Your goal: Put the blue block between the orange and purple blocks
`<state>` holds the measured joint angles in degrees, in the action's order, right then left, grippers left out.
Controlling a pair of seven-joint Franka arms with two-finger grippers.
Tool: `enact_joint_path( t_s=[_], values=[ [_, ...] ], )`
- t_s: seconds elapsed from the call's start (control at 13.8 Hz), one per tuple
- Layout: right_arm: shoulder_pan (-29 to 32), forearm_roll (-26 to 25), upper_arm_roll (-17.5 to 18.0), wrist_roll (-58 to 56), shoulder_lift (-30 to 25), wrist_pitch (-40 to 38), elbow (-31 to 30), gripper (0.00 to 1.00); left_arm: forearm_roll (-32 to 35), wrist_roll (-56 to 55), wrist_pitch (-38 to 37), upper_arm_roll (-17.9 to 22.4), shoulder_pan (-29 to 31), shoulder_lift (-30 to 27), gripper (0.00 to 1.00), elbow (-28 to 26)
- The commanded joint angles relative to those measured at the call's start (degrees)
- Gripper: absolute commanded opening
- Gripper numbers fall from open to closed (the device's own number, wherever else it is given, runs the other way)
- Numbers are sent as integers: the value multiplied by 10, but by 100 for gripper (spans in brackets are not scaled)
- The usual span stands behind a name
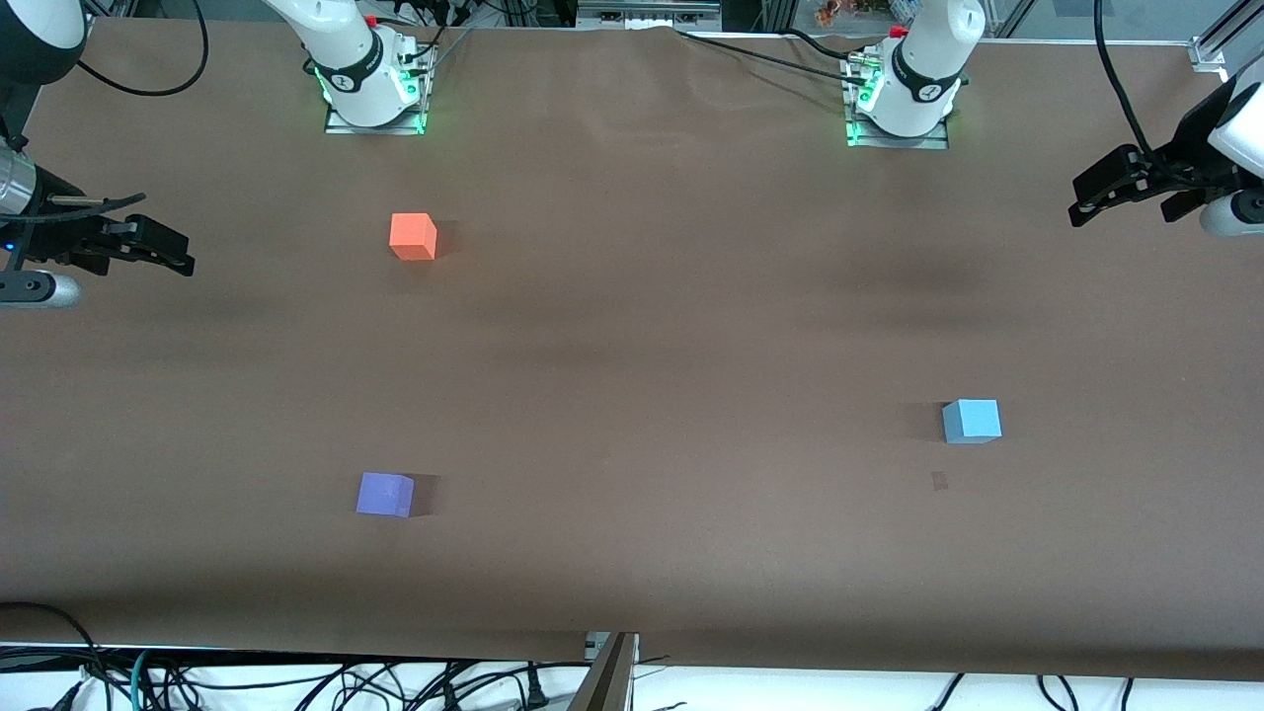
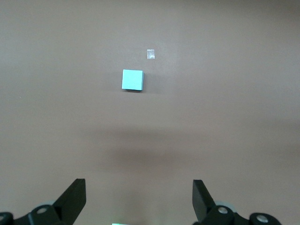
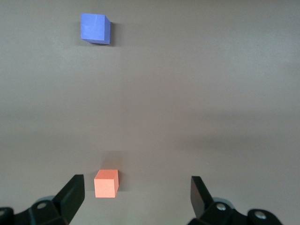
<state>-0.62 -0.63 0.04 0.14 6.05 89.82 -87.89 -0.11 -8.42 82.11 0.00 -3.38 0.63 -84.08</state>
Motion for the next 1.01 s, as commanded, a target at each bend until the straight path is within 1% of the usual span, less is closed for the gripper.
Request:
enact_joint_path(
  t_s=[0.0,0.14,0.58,0.72,0.94],
  values=[
    [2,0,3,8,2,-3,10,100,1,2,-6,3,3,-2,100,1],
    [3,4,3,7,2,-1,10,100,2,2,-5,4,4,4,100,8],
    [4,5,3,7,3,-1,10,100,1,2,-6,0,3,3,100,9],
    [4,5,3,7,4,-3,10,100,3,2,-5,4,4,4,100,9],
    [2,5,4,7,5,-1,10,100,3,2,-6,5,16,4,100,8]
  ],
)
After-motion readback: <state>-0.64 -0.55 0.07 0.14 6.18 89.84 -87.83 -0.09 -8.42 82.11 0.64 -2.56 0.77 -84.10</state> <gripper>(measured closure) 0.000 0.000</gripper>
